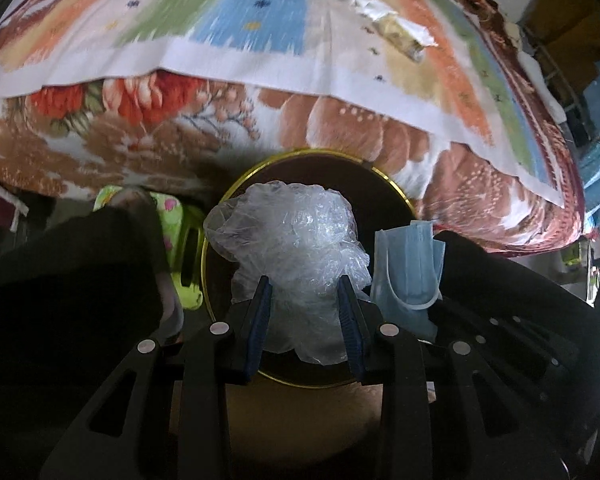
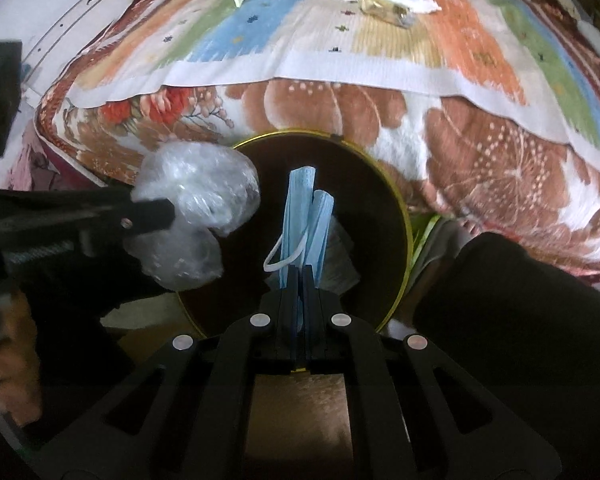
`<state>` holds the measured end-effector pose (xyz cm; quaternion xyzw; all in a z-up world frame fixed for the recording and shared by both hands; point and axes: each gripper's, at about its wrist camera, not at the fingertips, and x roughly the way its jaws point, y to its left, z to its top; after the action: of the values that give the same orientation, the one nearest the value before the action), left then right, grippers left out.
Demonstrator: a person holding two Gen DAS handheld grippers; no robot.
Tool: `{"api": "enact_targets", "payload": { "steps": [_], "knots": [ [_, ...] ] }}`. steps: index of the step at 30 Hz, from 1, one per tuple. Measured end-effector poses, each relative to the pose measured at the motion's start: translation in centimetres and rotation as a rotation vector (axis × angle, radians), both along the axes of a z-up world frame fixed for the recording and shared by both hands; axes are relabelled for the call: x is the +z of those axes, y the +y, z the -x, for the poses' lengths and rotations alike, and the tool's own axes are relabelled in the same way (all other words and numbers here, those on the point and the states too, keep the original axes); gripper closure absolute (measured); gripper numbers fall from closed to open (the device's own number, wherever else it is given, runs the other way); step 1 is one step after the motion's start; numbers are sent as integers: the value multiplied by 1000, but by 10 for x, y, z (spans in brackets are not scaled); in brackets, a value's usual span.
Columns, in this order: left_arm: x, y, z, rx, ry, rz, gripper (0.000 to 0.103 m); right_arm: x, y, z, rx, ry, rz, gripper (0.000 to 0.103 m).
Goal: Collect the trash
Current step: 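Open the right tool over the bin while the left tool releases the bag, then move both tools back over the white tissues and yellow packet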
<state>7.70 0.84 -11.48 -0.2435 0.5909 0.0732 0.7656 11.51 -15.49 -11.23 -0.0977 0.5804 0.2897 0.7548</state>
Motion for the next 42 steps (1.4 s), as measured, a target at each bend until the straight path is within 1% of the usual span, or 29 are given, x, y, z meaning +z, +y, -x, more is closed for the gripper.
{"api": "enact_targets", "payload": {
  "steps": [3, 6, 7, 8, 10, 11, 12, 14, 17, 19, 22, 25, 27, 28, 30, 32, 33, 35, 37, 39, 40, 41, 42],
  "knots": [
    [-2, 1, -1, 12, 7, -16, 71, 0, 0, 0, -2, 8, -8, 101],
    [-2, 3, -1, 19, 5, -8, 70, -3, -2, -2, -15, 26, -6, 100],
    [-3, 4, -2, 23, 2, 0, 69, -4, -3, -3, -21, 31, -6, 100],
    [-3, 6, -2, 29, -4, 17, 60, -5, -3, -4, -30, 36, -3, 96],
    [-1, 8, -3, 42, -15, 20, 48, -6, -5, -7, -45, 53, -15, 86],
    [1, 11, -2, 57, -22, 15, 48, -5, -6, -7, -50, 54, -23, 75],
    [1, 14, -1, 72, -28, 27, 48, -4, -7, -8, -53, 49, -28, 71],
    [4, 18, -1, 87, -36, 44, 48, -1, -8, -8, -55, 41, -36, 69],
    [11, 21, 0, 99, -58, 38, 48, 3, -11, -10, -69, 39, -52, 67],
    [16, 23, 1, 102, -75, 38, 47, 6, -11, -11, -68, 24, -56, 66],
    [22, 24, 1, 101, -92, 36, 45, 13, -10, -10, -60, -1, -60, 62],
    [31, 26, 2, 96, -123, 12, 38, 21, -12, -11, -62, -23, -78, 60],
    [39, 28, 2, 94, -150, -7, 34, 27, -14, -12, -64, -43, -88, 54],
    [44, 29, 3, 94, -166, -10, 32, 31, -15, -13, -62, -54, -94, 53],
    [51, 31, 3, 83, -194, 10, 32, 36, -14, -14, -53, -71, -100, 53],
    [63, 36, 4, 80, -242, 57, 32, 40, -14, -14, -41, -70, -123, 51],
    [68, 37, 4, 82, -263, 55, 30, 43, -14, -16, -39, -74, -133, 49],
    [80, 39, 3, 75, -299, 24, 25, 48, -13, -18, -39, -87, -137, 49],
    [85, 39, 1, 67, -316, 15, 22, 53, -12, -20, -43, -96, -153, 48],
    [90, 39, -2, 51, -327, 15, 19, 60, -12, -22, -39, -110, -164, 43],
    [93, 40, -5, 41, -331, 11, 15, 64, -12, -23, -35, -123, -164, 42],
    [97, 40, -9, 27, -339, -8, 9, 67, -12, -23, -32, -135, -162, 39],
    [102, 39, -13, 14, -346, -37, 6, 72, -12, -24, -28, -152, -159, 36]
  ]
}}
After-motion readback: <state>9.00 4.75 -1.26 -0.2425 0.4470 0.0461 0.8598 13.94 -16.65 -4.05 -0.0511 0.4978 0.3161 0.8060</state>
